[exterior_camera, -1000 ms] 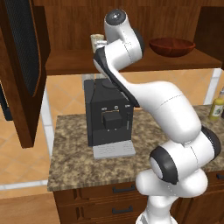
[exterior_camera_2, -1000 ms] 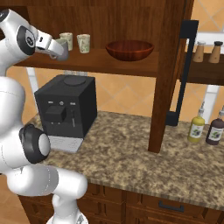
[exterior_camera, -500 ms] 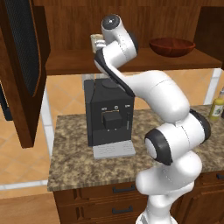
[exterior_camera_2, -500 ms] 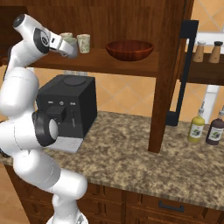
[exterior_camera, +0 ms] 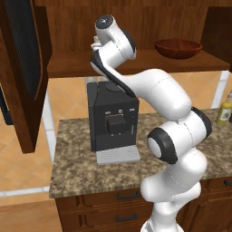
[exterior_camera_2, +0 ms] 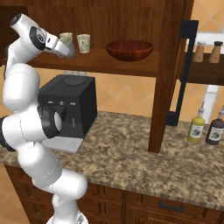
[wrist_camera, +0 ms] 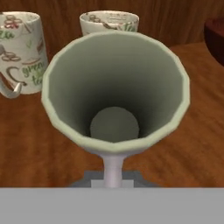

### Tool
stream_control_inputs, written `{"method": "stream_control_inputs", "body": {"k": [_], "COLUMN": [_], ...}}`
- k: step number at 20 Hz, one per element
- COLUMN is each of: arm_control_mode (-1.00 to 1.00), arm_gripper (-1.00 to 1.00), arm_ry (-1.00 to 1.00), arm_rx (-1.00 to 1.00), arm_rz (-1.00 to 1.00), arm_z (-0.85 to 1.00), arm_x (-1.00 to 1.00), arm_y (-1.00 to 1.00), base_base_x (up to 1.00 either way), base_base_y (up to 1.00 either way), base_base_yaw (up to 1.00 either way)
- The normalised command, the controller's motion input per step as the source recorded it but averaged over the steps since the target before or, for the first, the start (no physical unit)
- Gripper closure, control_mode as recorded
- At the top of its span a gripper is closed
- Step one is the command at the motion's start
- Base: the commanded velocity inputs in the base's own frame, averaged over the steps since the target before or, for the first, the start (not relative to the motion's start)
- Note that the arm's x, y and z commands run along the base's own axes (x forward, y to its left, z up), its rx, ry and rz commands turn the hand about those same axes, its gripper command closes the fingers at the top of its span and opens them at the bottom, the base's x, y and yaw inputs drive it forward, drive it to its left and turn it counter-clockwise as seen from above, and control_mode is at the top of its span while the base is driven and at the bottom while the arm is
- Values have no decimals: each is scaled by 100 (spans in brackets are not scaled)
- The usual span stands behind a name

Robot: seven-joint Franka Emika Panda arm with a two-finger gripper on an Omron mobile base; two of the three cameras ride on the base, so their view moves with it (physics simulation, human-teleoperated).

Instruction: Gather all objects into one cabinet and sort the glasses and bowls to opposite sides.

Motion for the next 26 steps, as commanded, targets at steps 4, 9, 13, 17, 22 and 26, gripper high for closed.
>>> {"method": "stream_control_inputs", "body": {"k": [4, 9, 13, 17, 22, 26], "arm_control_mode": [-100, -100, -100, -100, -100, -100], "arm_gripper": [100, 100, 100, 100, 100, 100], "arm_ry": [0, -1, -2, -2, 31, 5], "arm_rx": [2, 17, 29, 21, -16, -3], "arm_rz": [0, 0, 3, 3, 0, 0], "arm_z": [0, 23, 49, 20, -55, -6], "arm_x": [0, -1, -5, -11, 0, -1], "arm_y": [0, 0, 0, 0, 0, 0], "base_base_x": [0, 0, 0, 0, 0, 0], "base_base_y": [0, 0, 0, 0, 0, 0], "base_base_yaw": [0, 0, 0, 0, 0, 0]}}
